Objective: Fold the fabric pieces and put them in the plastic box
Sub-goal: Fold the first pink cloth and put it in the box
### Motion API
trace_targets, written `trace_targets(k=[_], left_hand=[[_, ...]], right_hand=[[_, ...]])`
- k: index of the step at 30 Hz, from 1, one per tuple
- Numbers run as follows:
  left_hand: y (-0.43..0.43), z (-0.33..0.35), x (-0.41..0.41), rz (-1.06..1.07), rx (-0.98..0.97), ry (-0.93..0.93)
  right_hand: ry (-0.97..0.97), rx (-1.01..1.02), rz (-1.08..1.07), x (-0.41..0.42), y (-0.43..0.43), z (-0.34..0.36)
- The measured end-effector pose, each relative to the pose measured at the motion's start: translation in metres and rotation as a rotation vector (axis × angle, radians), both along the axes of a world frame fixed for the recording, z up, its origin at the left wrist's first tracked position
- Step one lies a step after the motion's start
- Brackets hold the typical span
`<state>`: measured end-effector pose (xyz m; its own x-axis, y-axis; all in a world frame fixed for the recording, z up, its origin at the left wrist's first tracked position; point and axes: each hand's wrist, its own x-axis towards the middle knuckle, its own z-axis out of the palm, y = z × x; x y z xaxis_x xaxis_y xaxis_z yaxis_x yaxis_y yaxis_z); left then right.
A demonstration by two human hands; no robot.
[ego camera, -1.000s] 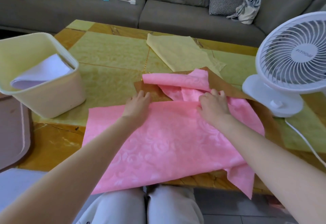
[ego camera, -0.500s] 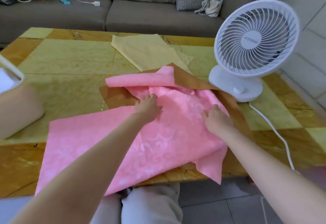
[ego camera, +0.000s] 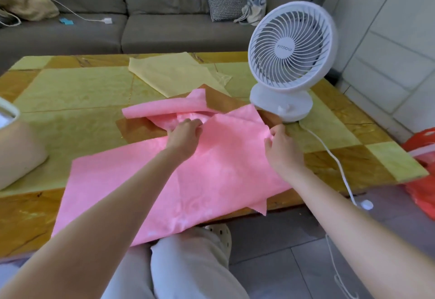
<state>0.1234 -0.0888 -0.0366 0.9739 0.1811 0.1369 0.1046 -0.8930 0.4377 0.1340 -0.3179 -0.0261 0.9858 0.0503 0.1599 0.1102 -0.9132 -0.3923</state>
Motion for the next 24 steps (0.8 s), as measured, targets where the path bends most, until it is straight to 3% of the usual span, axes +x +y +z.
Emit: trace_targets(k=[2,5,7,12,17,22,24], left_hand=[[-0.011,-0.003,-0.004,-0.061,0.038,0.155],[-0.028,-0.012,-0.009,-0.128,0.093,0.257],[-0.036,-0.016,-0.010,-0.119,0.076,0.221],[-0.042,-0.011,-0.005,-0.132,0.044,0.104],[-0.038,-0.008,0.004,-0.148,0.031,0.090],[-0.040,-0.012,0.011,-0.150,0.008,0.126],[-0.041,-0.013,0.014,-0.153,-0.001,0.122]], right_hand=[[0.248,-0.196,0.008,-0.009,-0.015,-0.007],[0.458,-0.222,0.002,-0.022,-0.032,-0.022],[0.401,-0.194,0.023,-0.024,-0.037,-0.027],[-0.034,-0.110,0.223,-0.005,-0.031,-0.021],[0.179,0.146,0.319,0.012,-0.002,-0.011],[0.444,-0.004,0.344,0.029,0.007,-0.012],[0.448,-0.053,0.343,0.033,0.008,-0.013]])
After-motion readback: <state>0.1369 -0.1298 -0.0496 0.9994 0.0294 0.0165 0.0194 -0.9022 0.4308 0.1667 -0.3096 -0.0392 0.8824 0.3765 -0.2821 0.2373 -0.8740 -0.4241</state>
